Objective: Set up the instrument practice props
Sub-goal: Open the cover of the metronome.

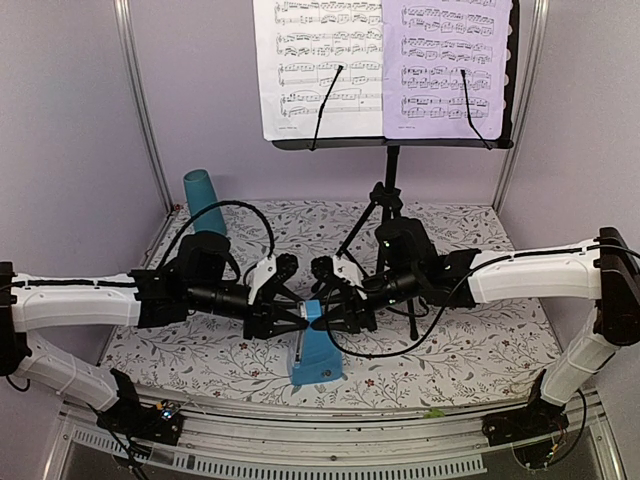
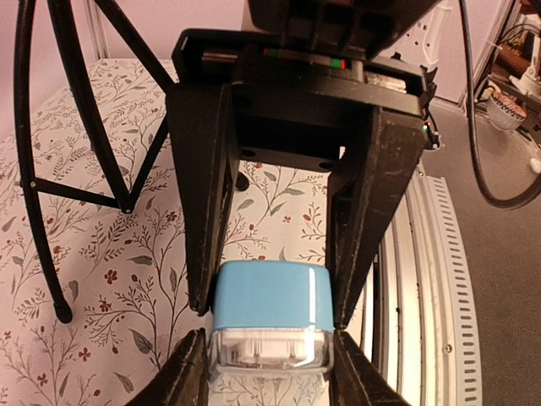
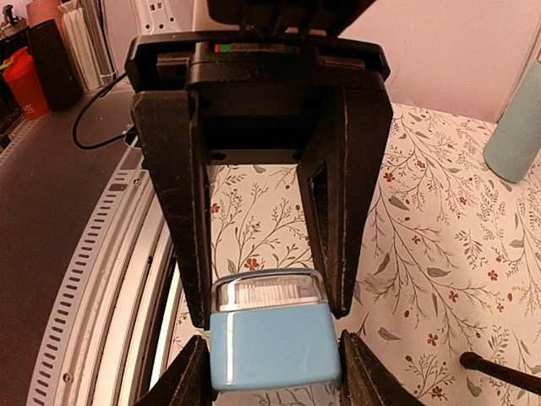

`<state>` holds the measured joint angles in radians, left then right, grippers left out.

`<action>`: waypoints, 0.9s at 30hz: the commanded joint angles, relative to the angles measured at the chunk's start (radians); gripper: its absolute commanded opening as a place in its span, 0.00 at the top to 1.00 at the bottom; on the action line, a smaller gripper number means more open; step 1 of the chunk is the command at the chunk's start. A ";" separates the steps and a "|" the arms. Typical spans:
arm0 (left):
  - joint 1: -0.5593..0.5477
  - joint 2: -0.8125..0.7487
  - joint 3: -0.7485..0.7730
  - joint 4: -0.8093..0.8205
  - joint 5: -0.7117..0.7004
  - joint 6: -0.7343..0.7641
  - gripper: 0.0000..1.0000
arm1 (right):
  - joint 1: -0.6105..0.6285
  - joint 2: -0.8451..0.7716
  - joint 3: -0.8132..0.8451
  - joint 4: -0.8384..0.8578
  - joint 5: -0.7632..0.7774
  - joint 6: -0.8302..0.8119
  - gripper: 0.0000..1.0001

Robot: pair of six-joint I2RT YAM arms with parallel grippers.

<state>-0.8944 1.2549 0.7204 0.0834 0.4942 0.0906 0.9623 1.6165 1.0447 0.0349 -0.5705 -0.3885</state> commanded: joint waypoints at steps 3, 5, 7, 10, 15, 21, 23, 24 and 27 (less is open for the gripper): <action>-0.081 -0.084 0.053 0.189 -0.016 0.056 1.00 | -0.006 0.073 -0.019 -0.214 0.114 -0.010 1.00; -0.095 -0.089 0.051 0.186 -0.041 0.084 1.00 | -0.010 0.079 -0.011 -0.225 0.108 -0.004 1.00; -0.123 -0.093 0.054 0.170 -0.092 0.133 1.00 | -0.019 0.085 0.000 -0.242 0.092 0.009 1.00; -0.133 -0.100 0.051 0.170 -0.120 0.143 1.00 | -0.022 0.085 0.003 -0.245 0.103 0.010 1.00; -0.026 -0.114 0.020 0.270 0.032 -0.029 1.00 | -0.012 0.080 -0.006 -0.239 0.218 -0.008 1.00; 0.041 -0.076 0.038 0.269 0.176 -0.129 1.00 | -0.007 0.054 -0.037 -0.197 0.282 -0.023 1.00; 0.041 -0.071 0.036 0.269 0.190 -0.131 1.00 | -0.007 0.051 -0.038 -0.192 0.282 -0.024 1.00; 0.040 -0.074 0.035 0.269 0.192 -0.128 1.00 | -0.008 0.052 -0.039 -0.193 0.281 -0.023 1.00; 0.019 -0.091 0.032 0.245 0.142 -0.065 1.00 | -0.009 0.056 -0.034 -0.200 0.259 -0.021 1.00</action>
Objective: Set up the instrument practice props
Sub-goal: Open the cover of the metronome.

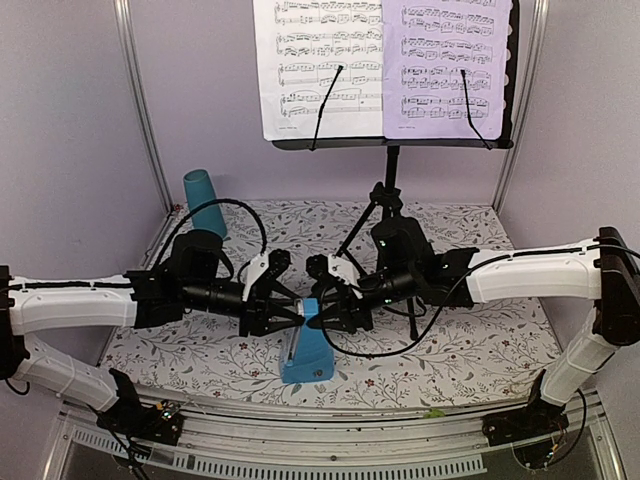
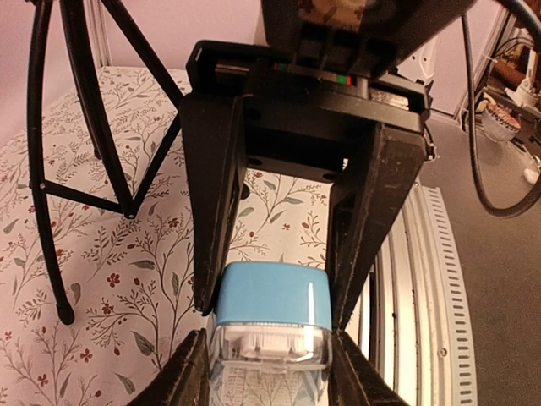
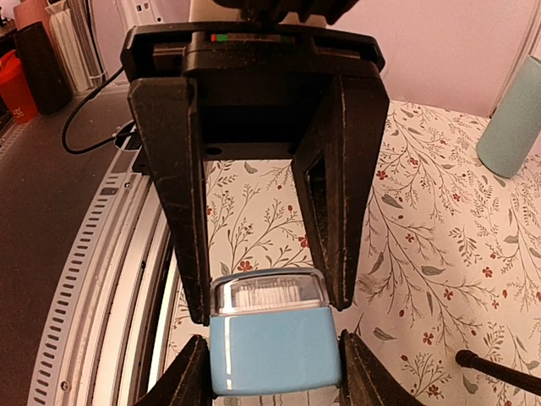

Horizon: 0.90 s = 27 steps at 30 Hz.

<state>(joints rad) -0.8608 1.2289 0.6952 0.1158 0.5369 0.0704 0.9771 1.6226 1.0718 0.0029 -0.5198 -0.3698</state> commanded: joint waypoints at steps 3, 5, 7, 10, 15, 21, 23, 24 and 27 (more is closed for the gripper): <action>-0.062 -0.077 0.061 0.162 0.017 0.042 1.00 | -0.025 0.055 -0.043 -0.188 0.180 -0.024 1.00; -0.084 -0.077 0.062 0.147 -0.021 0.079 1.00 | -0.028 0.055 -0.032 -0.200 0.176 -0.015 1.00; -0.113 -0.077 0.059 0.143 -0.070 0.113 1.00 | -0.034 0.053 -0.023 -0.213 0.172 -0.009 1.00; -0.155 -0.075 0.056 0.135 -0.139 0.165 1.00 | -0.041 0.048 -0.009 -0.234 0.172 -0.008 1.00; -0.172 -0.092 0.030 0.173 -0.169 0.159 1.00 | -0.044 0.036 0.010 -0.268 0.203 -0.019 1.00; -0.168 -0.114 -0.003 0.240 -0.191 0.132 1.00 | -0.044 0.028 0.058 -0.337 0.250 -0.036 1.00; -0.152 -0.110 -0.012 0.269 -0.182 0.093 1.00 | -0.044 0.024 0.074 -0.348 0.242 -0.037 1.00; -0.134 -0.107 -0.021 0.297 -0.154 0.052 1.00 | -0.043 0.023 0.082 -0.353 0.244 -0.037 1.00; -0.079 -0.103 -0.077 0.424 -0.073 -0.079 1.00 | -0.038 0.018 0.093 -0.362 0.276 -0.041 1.00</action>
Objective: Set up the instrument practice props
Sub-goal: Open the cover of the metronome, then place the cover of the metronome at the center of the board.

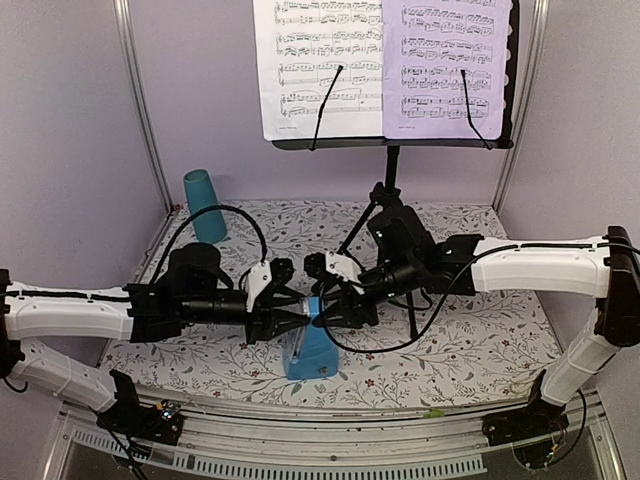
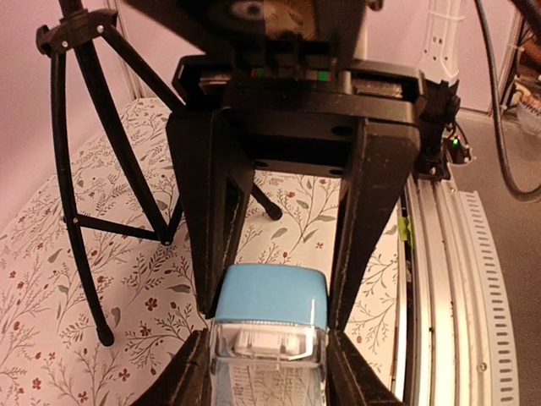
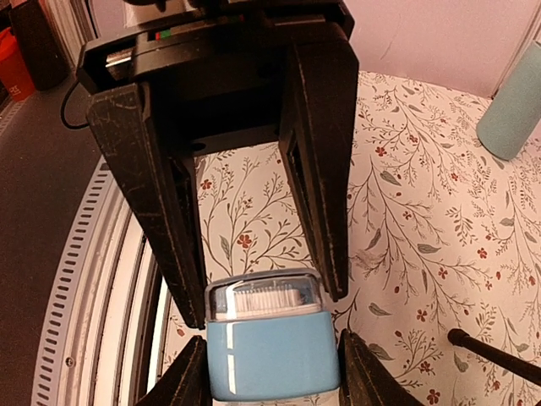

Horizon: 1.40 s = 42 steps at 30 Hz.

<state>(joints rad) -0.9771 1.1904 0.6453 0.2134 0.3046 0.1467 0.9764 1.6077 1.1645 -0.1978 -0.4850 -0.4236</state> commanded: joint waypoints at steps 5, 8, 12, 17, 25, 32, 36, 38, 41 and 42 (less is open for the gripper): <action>0.076 -0.028 -0.067 0.417 0.245 -0.287 1.00 | -0.031 0.033 -0.002 -0.160 0.300 -0.002 1.00; 0.073 -0.015 -0.065 0.420 0.266 -0.290 1.00 | -0.028 0.036 -0.011 -0.148 0.289 0.003 1.00; 0.073 -0.027 -0.047 0.343 0.239 -0.245 1.00 | -0.029 0.028 -0.028 -0.118 0.266 0.018 1.00; 0.090 -0.074 -0.032 0.241 0.201 -0.188 1.00 | -0.030 0.016 -0.025 -0.111 0.255 0.033 1.00; 0.101 -0.136 -0.037 0.170 0.167 -0.168 1.00 | -0.029 0.003 -0.019 -0.098 0.236 0.043 1.00; 0.105 -0.165 -0.033 0.136 0.150 -0.160 1.00 | -0.029 0.003 -0.004 -0.100 0.233 0.046 1.00; 0.111 -0.180 -0.030 0.121 0.138 -0.154 1.00 | -0.029 0.006 0.005 -0.103 0.235 0.046 1.00; 0.115 -0.184 -0.030 0.114 0.136 -0.153 1.00 | -0.030 0.006 0.010 -0.104 0.235 0.048 1.00; 0.122 -0.190 -0.030 0.110 0.131 -0.154 1.00 | -0.029 0.005 0.016 -0.106 0.235 0.049 0.99; 0.124 -0.191 -0.030 0.108 0.129 -0.154 1.00 | -0.029 0.005 0.018 -0.106 0.236 0.049 0.98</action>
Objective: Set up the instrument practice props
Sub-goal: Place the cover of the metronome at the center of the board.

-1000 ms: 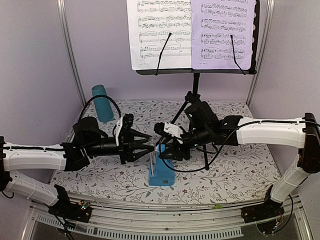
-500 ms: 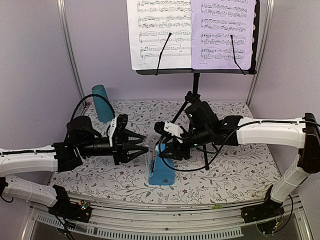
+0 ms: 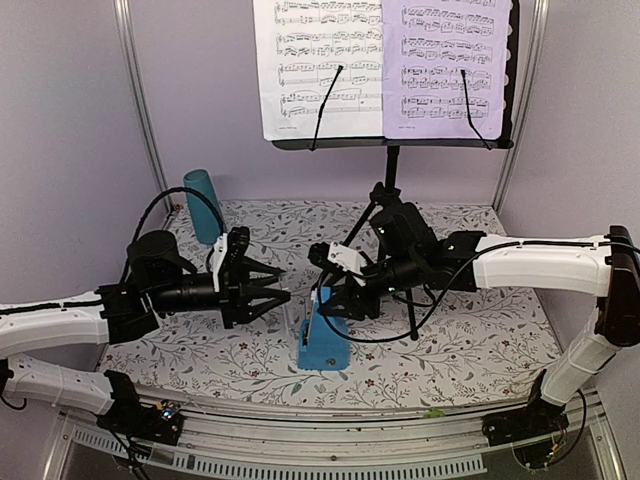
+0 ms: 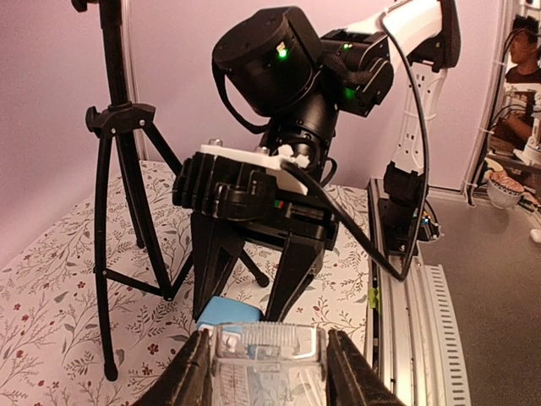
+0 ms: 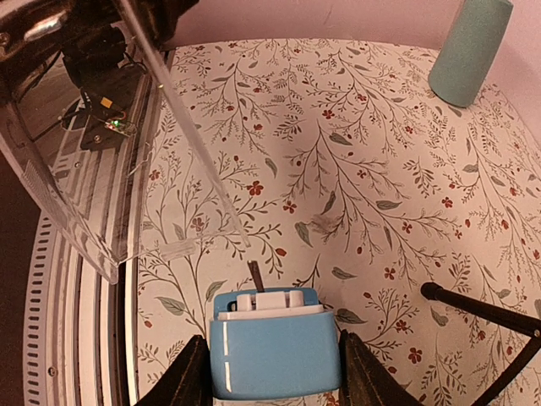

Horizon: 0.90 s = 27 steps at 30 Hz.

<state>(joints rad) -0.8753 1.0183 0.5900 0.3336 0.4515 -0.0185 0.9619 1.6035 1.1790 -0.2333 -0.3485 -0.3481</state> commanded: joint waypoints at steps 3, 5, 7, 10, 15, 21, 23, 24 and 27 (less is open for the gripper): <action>0.029 -0.024 0.023 -0.013 -0.030 0.010 1.00 | -0.015 0.006 0.011 -0.074 0.096 -0.023 0.90; 0.035 -0.027 0.021 -0.016 -0.035 0.008 1.00 | -0.014 0.003 0.013 -0.074 0.094 -0.020 0.84; 0.038 -0.031 0.019 -0.019 -0.043 0.006 1.00 | -0.015 0.001 0.018 -0.074 0.092 -0.017 0.74; 0.043 -0.035 0.017 -0.024 -0.056 0.000 1.00 | -0.014 -0.002 0.024 -0.076 0.090 -0.008 0.60; 0.048 -0.038 0.010 -0.021 -0.078 -0.012 1.00 | -0.010 -0.017 0.024 -0.074 0.088 0.005 0.36; 0.051 -0.039 0.006 -0.027 -0.115 -0.021 1.00 | -0.006 -0.031 0.024 -0.072 0.089 0.019 0.08; 0.054 -0.039 0.004 -0.031 -0.131 -0.024 1.00 | -0.006 -0.038 0.023 -0.071 0.087 0.022 0.00; 0.056 -0.041 0.003 -0.031 -0.141 -0.026 1.00 | -0.005 -0.043 0.024 -0.070 0.089 0.023 0.01; 0.064 -0.044 0.004 -0.040 -0.171 -0.040 1.00 | -0.003 -0.067 0.024 -0.068 0.095 0.029 0.01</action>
<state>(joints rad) -0.8345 0.9932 0.5900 0.3073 0.3298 -0.0368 0.9592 1.5921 1.1900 -0.2955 -0.2672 -0.3298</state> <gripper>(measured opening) 0.412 0.989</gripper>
